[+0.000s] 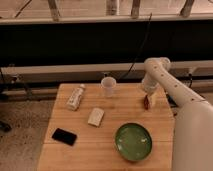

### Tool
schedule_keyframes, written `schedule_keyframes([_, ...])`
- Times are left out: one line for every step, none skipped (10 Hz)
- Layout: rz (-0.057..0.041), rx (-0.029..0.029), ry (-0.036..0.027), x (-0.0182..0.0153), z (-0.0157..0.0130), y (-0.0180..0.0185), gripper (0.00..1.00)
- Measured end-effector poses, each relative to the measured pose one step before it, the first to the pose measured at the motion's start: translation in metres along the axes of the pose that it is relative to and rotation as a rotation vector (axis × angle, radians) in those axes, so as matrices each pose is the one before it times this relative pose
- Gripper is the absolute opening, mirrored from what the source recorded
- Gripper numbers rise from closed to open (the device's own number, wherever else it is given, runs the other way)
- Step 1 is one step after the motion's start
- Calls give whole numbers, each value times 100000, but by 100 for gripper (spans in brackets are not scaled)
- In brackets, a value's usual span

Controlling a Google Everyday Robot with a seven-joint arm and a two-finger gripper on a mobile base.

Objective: Place the pepper in the ceramic cup

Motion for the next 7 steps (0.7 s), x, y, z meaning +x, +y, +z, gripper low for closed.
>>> schedule_keyframes([-1146, 1646, 619, 555, 153, 261, 80])
schedule_keyframes([-342, 1659, 602, 623, 305, 410, 80])
schedule_keyframes([91, 1429, 788, 750, 227, 434, 80])
schedule_keyframes([-319, 907, 426, 474, 369, 142, 80])
schedule_keyframes([-409, 625, 715, 522, 345, -35, 80])
schedule_keyframes([-507, -243, 671, 482, 413, -61, 80])
schedule_keyframes([-382, -248, 648, 664, 477, -47, 80])
